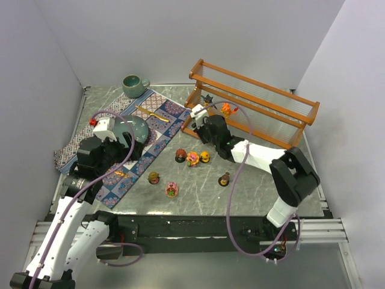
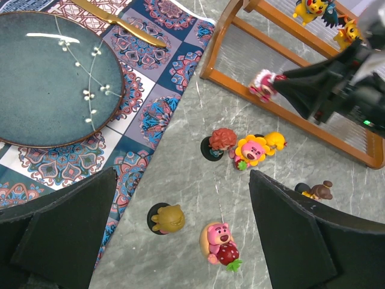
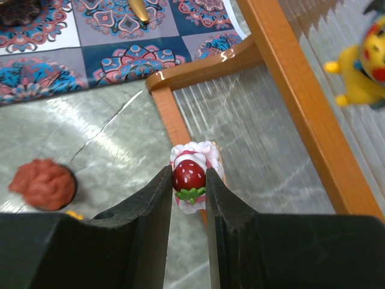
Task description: Place and organize the plastic toys onto the shelf
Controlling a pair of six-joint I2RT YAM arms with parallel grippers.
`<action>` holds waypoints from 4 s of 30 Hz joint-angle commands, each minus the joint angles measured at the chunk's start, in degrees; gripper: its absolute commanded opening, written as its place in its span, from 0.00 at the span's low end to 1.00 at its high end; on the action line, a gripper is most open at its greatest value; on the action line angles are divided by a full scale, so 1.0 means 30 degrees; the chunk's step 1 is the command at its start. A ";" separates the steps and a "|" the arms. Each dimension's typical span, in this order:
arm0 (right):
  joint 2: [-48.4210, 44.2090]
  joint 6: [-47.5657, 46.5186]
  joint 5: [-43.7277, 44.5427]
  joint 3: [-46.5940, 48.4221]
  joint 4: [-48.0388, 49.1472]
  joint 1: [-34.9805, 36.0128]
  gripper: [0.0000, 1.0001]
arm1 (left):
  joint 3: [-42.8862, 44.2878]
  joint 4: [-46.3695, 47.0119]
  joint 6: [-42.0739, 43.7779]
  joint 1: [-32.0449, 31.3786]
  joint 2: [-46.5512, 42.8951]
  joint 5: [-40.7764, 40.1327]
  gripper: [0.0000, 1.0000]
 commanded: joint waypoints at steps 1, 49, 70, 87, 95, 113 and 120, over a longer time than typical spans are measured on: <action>0.1106 -0.1033 -0.0480 0.1668 0.2118 -0.0246 0.00 | -0.0023 0.0642 0.0021 -0.0063 -0.0068 0.0485 0.97; 0.4683 -0.0975 -0.1505 0.4248 0.1679 -0.1506 0.31 | 0.0007 0.0642 0.0050 -0.0063 0.0195 0.0807 0.97; 0.4595 -0.0946 -0.0831 0.4746 0.1035 -0.1506 0.45 | 0.0007 0.0700 0.0050 -0.0063 0.0195 0.0953 0.97; 0.2662 -0.0653 -0.1329 0.3810 0.1064 -0.1126 0.70 | -0.0022 0.0671 0.0021 -0.0034 0.0078 0.0836 0.97; 0.1462 -0.0624 -0.0949 0.3546 0.0566 -0.0511 0.76 | -0.0051 0.0700 -0.0008 -0.0033 -0.0039 0.0749 0.97; -0.3929 0.7781 -0.4929 -0.2165 0.0448 -0.0158 0.76 | -0.0052 0.0671 -0.0067 -0.0033 -0.0420 0.0544 0.97; -0.5190 0.9658 -0.6719 -0.5327 0.1678 -0.0187 0.74 | -0.0052 0.0671 -0.0067 -0.0033 -0.0420 0.0602 0.97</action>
